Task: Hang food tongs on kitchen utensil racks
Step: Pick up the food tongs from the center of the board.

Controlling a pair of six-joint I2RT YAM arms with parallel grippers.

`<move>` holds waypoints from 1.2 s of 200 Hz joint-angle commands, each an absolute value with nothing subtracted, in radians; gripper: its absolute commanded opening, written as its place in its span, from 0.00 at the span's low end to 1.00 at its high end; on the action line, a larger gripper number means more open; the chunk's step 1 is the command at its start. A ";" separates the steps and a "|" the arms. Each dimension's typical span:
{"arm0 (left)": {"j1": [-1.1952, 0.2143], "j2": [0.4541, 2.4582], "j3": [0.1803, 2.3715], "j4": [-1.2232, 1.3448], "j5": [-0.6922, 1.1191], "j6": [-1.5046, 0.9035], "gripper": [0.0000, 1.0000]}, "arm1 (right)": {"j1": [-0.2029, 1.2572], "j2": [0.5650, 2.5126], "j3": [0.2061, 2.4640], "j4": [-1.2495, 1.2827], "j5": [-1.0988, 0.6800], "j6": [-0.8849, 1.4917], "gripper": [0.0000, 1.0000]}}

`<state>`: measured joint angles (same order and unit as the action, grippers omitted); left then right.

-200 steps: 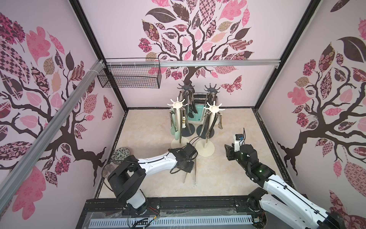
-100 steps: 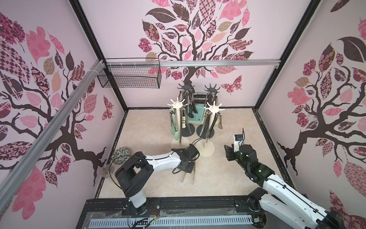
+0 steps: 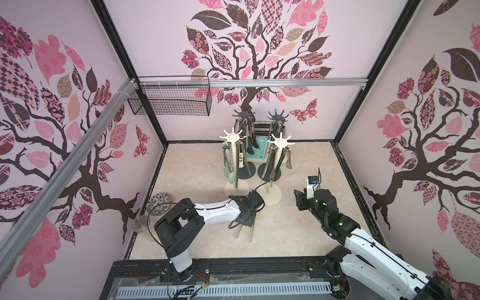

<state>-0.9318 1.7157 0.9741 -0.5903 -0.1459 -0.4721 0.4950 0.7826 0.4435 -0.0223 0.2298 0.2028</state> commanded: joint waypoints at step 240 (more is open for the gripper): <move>-0.991 0.939 0.568 -0.158 -0.316 -0.373 0.00 | 0.489 0.798 0.439 -0.013 0.214 0.195 0.52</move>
<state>-0.9863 0.9951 0.5716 -0.2695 -0.2951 -0.4587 0.4950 0.7918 0.4370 -0.0193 0.2214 0.2024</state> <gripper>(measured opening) 0.081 0.518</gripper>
